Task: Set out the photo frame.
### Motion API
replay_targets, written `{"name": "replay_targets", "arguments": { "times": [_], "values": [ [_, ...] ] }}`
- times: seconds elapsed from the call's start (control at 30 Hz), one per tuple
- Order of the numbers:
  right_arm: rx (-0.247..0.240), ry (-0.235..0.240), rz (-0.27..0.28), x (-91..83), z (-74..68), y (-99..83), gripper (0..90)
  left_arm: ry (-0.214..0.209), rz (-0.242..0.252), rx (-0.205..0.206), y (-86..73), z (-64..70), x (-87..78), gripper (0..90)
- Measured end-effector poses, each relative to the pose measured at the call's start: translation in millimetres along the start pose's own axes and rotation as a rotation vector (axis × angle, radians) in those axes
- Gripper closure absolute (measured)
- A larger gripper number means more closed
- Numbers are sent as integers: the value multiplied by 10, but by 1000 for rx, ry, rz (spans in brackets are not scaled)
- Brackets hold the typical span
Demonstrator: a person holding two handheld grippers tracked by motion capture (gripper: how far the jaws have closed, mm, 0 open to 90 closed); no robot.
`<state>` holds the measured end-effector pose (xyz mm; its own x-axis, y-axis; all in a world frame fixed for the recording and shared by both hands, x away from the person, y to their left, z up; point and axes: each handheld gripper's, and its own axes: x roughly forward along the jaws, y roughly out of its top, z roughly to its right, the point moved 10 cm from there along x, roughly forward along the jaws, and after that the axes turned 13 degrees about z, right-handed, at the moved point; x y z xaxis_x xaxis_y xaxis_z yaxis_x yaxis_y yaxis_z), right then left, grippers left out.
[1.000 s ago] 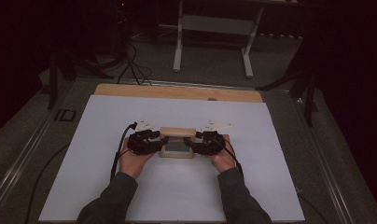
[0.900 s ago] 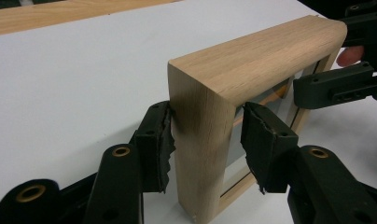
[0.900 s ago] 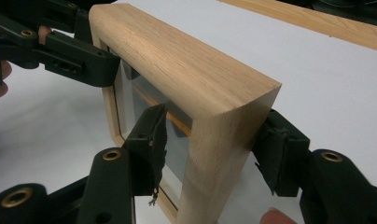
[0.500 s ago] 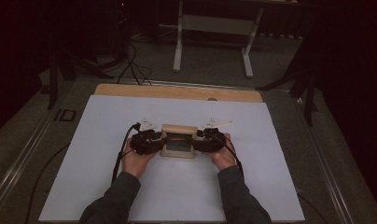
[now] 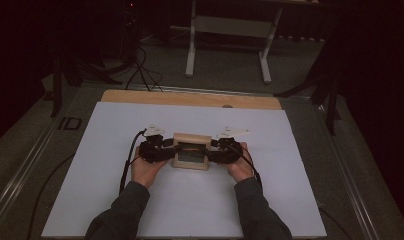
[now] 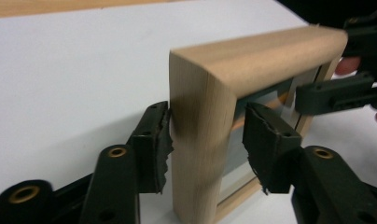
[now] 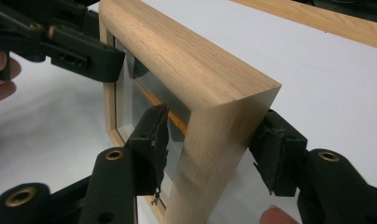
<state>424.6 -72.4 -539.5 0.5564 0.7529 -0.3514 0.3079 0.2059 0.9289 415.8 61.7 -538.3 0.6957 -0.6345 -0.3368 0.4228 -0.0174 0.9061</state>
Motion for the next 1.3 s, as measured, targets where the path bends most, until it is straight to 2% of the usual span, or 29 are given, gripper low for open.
{"name": "replay_targets", "arguments": {
  "times": [0.07,0.1,0.13,0.23,0.37,0.5,0.73,1.07,1.3],
  "values": [
    [-2,0,-1,-3,1,0,483,-14,3,-2,9,-1,11,467],
    [-3,0,-1,-4,1,0,484,-35,13,-6,26,-3,32,460],
    [-3,0,-1,-4,1,0,484,-35,13,-6,26,-3,32,460],
    [-6,-7,3,-19,7,10,494,-62,6,24,32,13,70,448],
    [-6,-11,8,-48,5,28,498,-74,4,32,35,17,70,446],
    [-8,-10,17,-91,18,59,532,-73,2,38,38,22,49,462],
    [-7,2,16,-62,31,72,521,-57,-12,46,28,17,21,483],
    [1,12,14,-10,43,95,502,-44,-5,35,17,3,-3,497],
    [2,11,16,-13,40,92,500,-52,3,4,26,8,13,482]
  ]
}}
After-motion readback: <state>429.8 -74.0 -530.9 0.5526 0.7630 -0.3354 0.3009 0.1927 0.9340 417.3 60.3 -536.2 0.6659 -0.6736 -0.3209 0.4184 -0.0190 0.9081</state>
